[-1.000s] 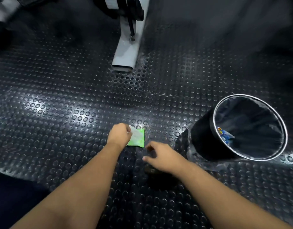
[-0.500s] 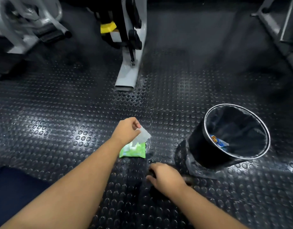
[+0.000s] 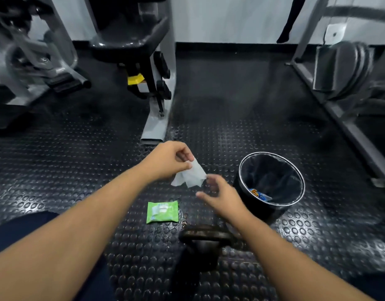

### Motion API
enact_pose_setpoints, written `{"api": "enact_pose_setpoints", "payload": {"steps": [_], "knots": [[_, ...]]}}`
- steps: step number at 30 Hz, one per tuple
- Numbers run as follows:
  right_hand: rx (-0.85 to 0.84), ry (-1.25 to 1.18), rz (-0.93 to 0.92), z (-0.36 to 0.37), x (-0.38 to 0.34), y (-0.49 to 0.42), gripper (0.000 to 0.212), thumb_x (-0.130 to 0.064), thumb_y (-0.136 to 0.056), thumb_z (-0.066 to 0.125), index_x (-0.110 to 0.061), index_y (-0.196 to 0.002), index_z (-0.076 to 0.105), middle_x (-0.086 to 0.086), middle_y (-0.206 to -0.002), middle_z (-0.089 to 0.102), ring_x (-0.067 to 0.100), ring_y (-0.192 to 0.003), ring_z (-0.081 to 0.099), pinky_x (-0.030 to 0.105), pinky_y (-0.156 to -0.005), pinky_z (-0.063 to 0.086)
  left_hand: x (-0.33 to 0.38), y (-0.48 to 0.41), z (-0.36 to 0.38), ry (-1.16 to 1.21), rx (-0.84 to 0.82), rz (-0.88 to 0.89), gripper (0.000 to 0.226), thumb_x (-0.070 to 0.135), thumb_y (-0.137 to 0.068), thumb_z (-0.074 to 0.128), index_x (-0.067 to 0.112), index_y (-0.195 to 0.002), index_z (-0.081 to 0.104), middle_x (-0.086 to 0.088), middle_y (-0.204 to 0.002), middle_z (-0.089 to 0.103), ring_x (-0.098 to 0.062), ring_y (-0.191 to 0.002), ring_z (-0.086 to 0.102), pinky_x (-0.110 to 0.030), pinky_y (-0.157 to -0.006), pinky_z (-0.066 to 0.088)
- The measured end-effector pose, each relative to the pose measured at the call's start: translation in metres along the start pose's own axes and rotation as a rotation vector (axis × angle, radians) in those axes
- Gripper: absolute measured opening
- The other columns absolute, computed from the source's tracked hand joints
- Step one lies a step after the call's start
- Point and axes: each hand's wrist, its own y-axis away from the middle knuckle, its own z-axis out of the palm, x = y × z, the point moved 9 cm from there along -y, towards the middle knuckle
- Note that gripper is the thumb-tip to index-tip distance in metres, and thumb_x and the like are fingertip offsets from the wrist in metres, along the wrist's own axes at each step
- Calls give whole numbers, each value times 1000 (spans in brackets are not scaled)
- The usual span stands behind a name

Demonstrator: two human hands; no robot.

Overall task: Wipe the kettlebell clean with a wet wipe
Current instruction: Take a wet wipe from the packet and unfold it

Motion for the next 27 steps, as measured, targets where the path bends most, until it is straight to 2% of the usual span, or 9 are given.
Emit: {"api": "enact_pose_setpoints", "payload": {"steps": [3, 7, 10, 13, 15, 17, 20, 23, 27], "knots": [[120, -191, -21, -42, -20, 4, 83, -48, -67, 89, -30, -137, 49, -11, -127, 61, 3, -109, 61, 31, -99, 51, 33, 10, -9, 104, 47, 36, 14, 20, -83, 84, 28, -88, 74, 9, -87, 75, -5, -81, 71, -30, -83, 60], [243, -126, -201, -75, -63, 29, 76, -48, -61, 92, -39, -122, 47, -17, -125, 53, 0, -113, 55, 19, -92, 47, 56, 27, -29, 330, 149, -28, 15, 18, -83, 86, 21, -93, 76, 6, -86, 76, -2, -79, 71, -18, -71, 55], [305, -14, -373, -87, -99, 52, 61, -45, -68, 89, -37, -113, 48, -16, -123, 49, -1, -118, 49, 12, -92, 41, 66, 42, -28, 584, 79, -125, 23, 16, -82, 87, 17, -102, 77, 0, -96, 78, -6, -83, 72, -18, -67, 55], [334, 15, -470, -96, -124, 67, 33, -38, -78, 83, -33, -101, 60, -19, -116, 59, 2, -115, 55, 18, -95, 44, 82, 54, -24, 698, -25, -119, 37, 12, -76, 91, 17, -110, 77, -1, -105, 77, -9, -93, 75, -22, -74, 58], [345, -13, -455, -103, -129, 73, 19, -33, -83, 80, -34, -96, 65, -17, -110, 67, 3, -109, 61, 26, -93, 49, 90, 60, -26, 702, -50, -76, 44, 5, -74, 90, 16, -114, 75, -4, -111, 77, -13, -98, 76, -24, -77, 59], [331, -38, -418, -109, -129, 80, 10, -31, -85, 78, -33, -90, 69, -16, -102, 71, 3, -102, 65, 31, -89, 53, 96, 66, -31, 658, -65, -18, 52, 3, -73, 90, 20, -119, 72, -6, -114, 76, -21, -104, 75, -34, -87, 61], [265, -79, -342, -112, -126, 88, 13, -31, -79, 85, -28, -81, 72, -14, -89, 75, 5, -86, 70, 33, -83, 57, 104, 75, -39, 537, -90, 38, 63, 6, -72, 92, 29, -124, 67, -3, -110, 77, -23, -99, 76, -42, -95, 59], [205, -167, -308, -115, -127, 96, 16, -24, -76, 88, -20, -78, 73, -3, -84, 77, 14, -78, 73, 34, -78, 59, 112, 84, -45, 439, -84, 77, 63, 1, -75, 87, 29, -127, 64, 0, -104, 78, -24, -90, 77, -48, -92, 60], [279, -365, -246, -131, -132, 108, 17, -15, -84, 81, -10, -80, 65, 10, -84, 75, 16, -75, 69, 32, -71, 54, 118, 94, -57, 284, -29, 104, 55, -2, -78, 73, 28, -124, 65, 5, -96, 77, -19, -84, 76, -46, -78, 62]]}}
